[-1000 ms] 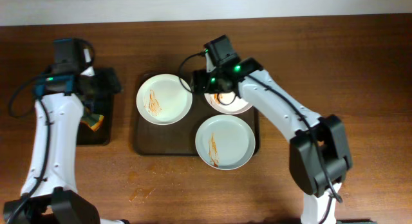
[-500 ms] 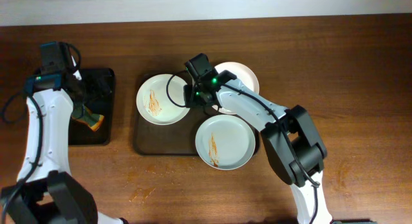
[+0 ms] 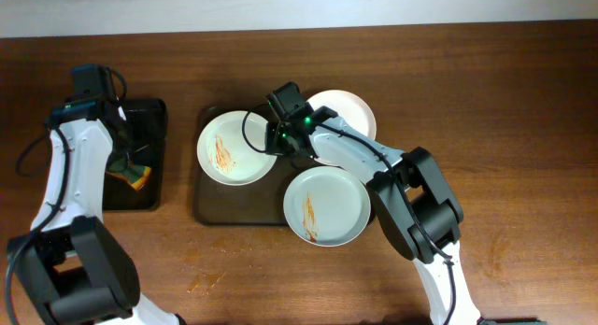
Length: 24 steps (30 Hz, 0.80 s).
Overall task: Clean dirty plates on tray and stack at the side
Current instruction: 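Grasp the green-yellow sponge with left gripper, grip plate rim with right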
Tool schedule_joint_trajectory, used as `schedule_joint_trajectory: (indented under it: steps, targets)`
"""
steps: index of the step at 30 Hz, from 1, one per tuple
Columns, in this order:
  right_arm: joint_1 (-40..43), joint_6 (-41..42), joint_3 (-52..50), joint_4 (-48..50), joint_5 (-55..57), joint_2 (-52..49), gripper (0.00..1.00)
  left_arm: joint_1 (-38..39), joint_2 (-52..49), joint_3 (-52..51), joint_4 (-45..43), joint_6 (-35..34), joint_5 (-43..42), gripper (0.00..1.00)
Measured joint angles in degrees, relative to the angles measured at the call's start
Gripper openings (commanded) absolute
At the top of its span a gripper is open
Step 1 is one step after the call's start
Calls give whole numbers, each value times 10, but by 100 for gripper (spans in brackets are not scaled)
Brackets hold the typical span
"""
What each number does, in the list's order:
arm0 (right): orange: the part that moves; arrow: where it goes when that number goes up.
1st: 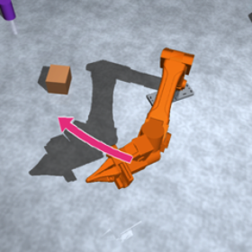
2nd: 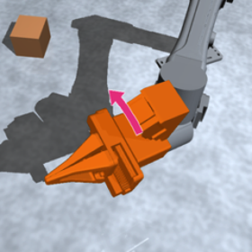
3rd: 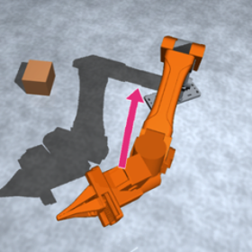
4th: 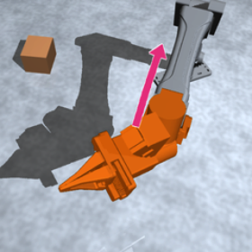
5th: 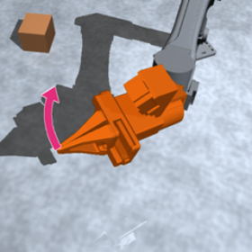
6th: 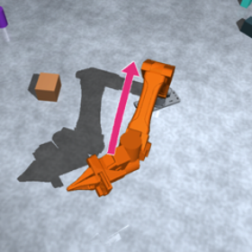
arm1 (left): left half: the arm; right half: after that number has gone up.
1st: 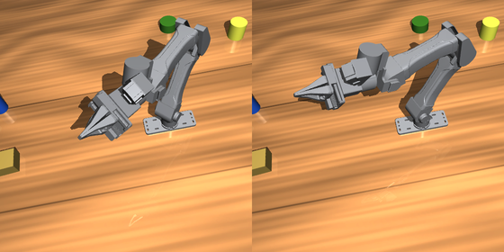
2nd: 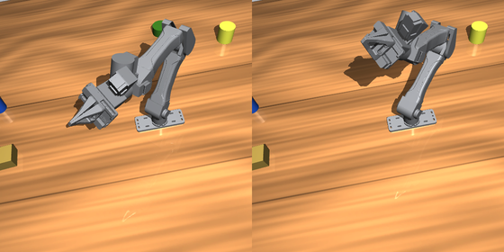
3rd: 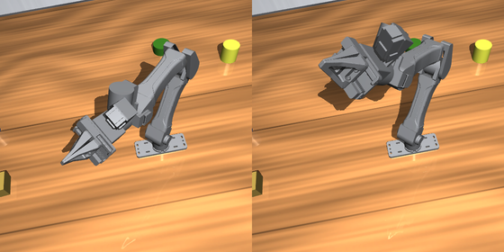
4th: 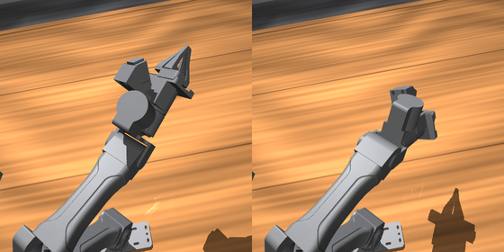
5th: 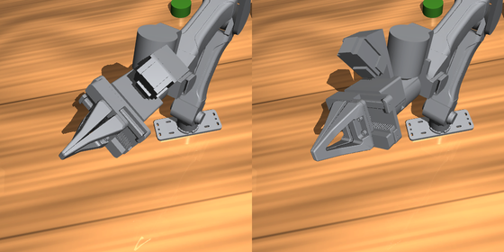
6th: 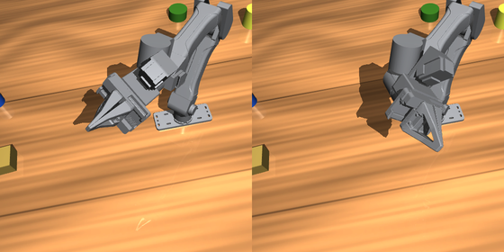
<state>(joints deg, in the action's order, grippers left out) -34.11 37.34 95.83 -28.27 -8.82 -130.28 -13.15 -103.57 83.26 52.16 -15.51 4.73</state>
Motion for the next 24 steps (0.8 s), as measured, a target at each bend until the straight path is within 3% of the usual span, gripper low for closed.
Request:
schedule_joint_trajectory:
  steps: [3, 14, 24]
  targets:
    - [0, 2, 3, -9, 0, 0, 4, 0, -18, 0, -1, -29, 12, 56]
    - [-1, 0, 4, -12, 0, 0, 4, -17, -50, 0, 17, -165, 91, 55]
    - [-1, -3, 4, -13, -3, 0, 4, -36, -140, 0, -37, -188, 65, 45]
